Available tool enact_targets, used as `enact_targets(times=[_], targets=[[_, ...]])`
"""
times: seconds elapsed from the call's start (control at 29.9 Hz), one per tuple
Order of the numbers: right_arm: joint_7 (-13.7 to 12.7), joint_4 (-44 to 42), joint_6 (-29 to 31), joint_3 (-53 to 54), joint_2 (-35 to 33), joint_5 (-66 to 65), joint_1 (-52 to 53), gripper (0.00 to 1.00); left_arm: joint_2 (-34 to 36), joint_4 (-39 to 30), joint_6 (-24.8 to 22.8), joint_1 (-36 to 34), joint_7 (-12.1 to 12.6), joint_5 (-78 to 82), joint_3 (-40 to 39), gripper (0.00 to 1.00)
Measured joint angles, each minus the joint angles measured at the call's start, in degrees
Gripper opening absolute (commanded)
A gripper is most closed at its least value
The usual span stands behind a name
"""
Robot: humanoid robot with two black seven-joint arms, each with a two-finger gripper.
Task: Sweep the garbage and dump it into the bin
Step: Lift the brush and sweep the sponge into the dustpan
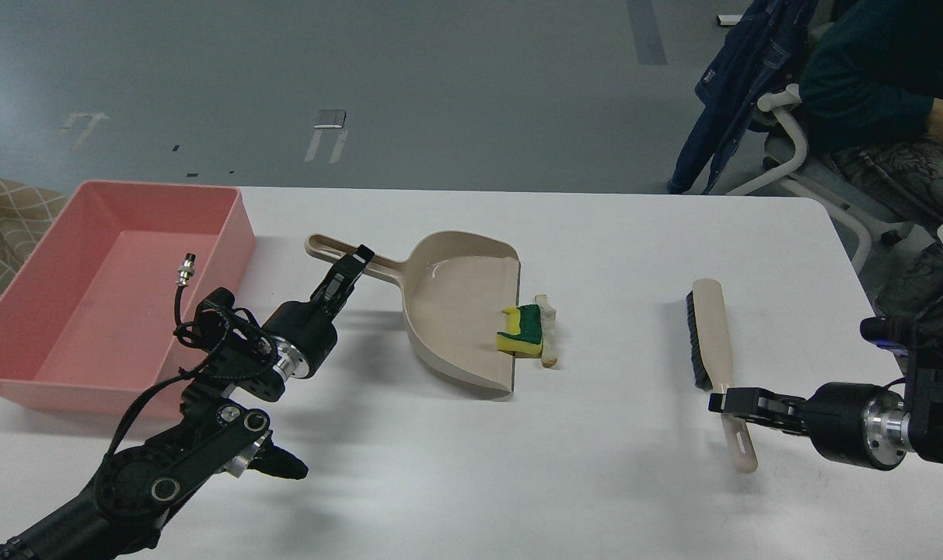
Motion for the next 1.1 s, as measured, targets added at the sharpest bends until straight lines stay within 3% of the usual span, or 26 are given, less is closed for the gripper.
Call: enact_targets(times=[0.07,0.2,0.87,1.1], targets=[[0.0,0.0,0.2,-0.01,0.0,0.0,-0.01,0.22,0.0,0.0,0.0,0.0,-0.01,0.0,-0.04,0.0],[0.0,0.05,0.5,-0.01,0.01,0.01,-0.02,0.0,0.0,-0.02,0.0,0.03,-0.03,0.0,-0.07,0.0],[-2.47,1.69,2.54,0.64,0.08,0.0,3.78,0.0,0.02,-0.04,0.0,-0.02,-0.05,0.0,0.11,0.0],[-3.94,-0.06,2.71,0.38,5.91,-0.09,3.85,0.0,-0.17,-0.12,-0.01,0.16,-0.03,0.09,0.29,0.0]])
